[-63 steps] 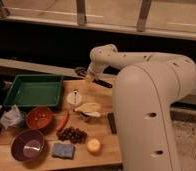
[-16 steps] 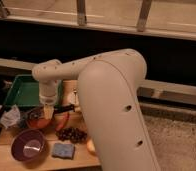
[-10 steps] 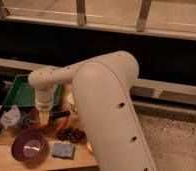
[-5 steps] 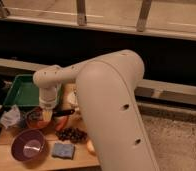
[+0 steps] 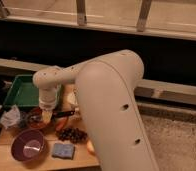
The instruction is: Place brush in red bowl
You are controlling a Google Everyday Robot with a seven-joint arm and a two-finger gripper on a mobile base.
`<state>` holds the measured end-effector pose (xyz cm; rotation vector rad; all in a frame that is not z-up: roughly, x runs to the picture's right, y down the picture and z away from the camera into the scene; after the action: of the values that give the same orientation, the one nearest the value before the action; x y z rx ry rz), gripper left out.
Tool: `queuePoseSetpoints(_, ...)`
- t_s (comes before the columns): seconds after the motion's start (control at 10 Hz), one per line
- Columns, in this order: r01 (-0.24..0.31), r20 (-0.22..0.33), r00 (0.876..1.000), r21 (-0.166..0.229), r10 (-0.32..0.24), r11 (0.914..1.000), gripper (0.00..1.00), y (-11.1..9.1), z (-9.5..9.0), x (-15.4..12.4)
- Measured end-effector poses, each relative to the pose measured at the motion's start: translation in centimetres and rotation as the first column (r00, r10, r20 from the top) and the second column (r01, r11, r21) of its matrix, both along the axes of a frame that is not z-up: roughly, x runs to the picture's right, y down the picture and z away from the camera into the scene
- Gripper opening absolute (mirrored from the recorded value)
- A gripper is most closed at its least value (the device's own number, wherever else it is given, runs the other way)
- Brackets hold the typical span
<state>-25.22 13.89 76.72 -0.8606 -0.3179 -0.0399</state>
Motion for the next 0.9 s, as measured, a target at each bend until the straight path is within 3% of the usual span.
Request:
queuePoseSetpoints(0.3,-0.012,-0.001,1.0,0.024,0.012,0.9996,0.75,-1.0,-0.2,0.3)
queuePoseSetpoints(0.6,-0.036,-0.001,0.999,0.098,0.036,0.9946,0.75,-4.3,-1.3,0.8)
queuePoseSetpoints(0.9,-0.075,-0.032,0.996,0.222,0.084,0.9723,0.75,-10.3,-2.0,2.8)
